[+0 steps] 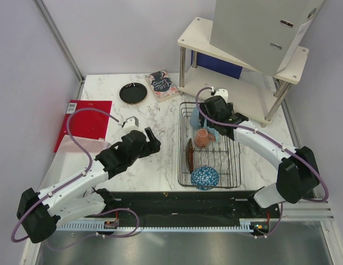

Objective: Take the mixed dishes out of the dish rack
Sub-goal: Pick up the cup from the dish rack.

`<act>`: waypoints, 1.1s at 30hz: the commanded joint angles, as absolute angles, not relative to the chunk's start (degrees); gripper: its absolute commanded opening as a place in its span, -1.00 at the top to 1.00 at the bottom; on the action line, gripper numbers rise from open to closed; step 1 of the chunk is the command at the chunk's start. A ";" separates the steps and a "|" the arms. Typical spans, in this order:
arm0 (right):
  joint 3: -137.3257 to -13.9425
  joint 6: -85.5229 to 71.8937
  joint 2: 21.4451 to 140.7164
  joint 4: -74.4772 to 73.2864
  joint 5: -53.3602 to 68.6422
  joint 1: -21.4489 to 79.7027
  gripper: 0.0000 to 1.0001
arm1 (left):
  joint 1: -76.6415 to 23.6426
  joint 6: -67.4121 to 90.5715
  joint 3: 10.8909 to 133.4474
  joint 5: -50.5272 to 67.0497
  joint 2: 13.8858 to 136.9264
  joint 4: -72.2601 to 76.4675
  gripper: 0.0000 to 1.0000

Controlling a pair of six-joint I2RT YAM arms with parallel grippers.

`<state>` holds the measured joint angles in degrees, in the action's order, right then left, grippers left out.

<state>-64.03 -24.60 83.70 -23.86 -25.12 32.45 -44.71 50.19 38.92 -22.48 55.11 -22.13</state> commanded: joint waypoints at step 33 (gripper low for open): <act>-62.75 -23.99 80.87 -23.02 -26.99 31.38 -0.02 | -44.65 49.75 36.56 -21.18 56.95 -17.58 -0.65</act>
